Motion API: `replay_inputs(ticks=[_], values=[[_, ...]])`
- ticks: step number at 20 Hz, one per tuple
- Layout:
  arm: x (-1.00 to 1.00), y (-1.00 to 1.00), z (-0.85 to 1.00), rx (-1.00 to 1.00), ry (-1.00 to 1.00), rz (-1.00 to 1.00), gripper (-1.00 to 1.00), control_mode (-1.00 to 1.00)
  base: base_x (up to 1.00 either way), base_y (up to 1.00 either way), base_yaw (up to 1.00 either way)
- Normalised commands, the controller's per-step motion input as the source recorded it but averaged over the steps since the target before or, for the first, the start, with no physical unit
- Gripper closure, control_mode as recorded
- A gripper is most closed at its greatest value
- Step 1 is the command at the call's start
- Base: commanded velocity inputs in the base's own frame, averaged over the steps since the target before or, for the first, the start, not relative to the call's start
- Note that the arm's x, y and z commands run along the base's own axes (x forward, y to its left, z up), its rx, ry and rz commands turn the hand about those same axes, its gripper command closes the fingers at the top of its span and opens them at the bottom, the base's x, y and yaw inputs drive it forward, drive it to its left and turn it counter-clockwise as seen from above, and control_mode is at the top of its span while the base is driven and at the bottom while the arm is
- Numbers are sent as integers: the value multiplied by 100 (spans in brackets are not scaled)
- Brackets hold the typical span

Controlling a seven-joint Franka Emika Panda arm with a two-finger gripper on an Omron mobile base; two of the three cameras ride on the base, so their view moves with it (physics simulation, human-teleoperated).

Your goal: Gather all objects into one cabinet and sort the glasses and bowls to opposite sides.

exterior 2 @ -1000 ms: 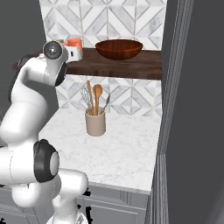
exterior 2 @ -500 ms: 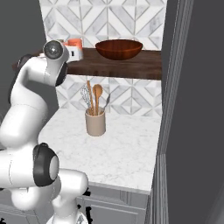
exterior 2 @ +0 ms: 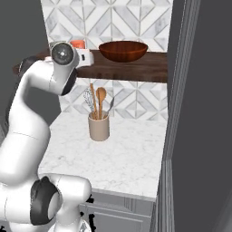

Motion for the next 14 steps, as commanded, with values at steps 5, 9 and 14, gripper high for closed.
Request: replay_inputs(ticks=[5,9,14], values=[[-100,1,11,0,19,-7,-100,-100,0,0,0],[-100,0,-1,-6,44,-10,-100,-100,0,0,0],[-100,-9,-8,-6,41,-9,-100,-100,0,0,0]])
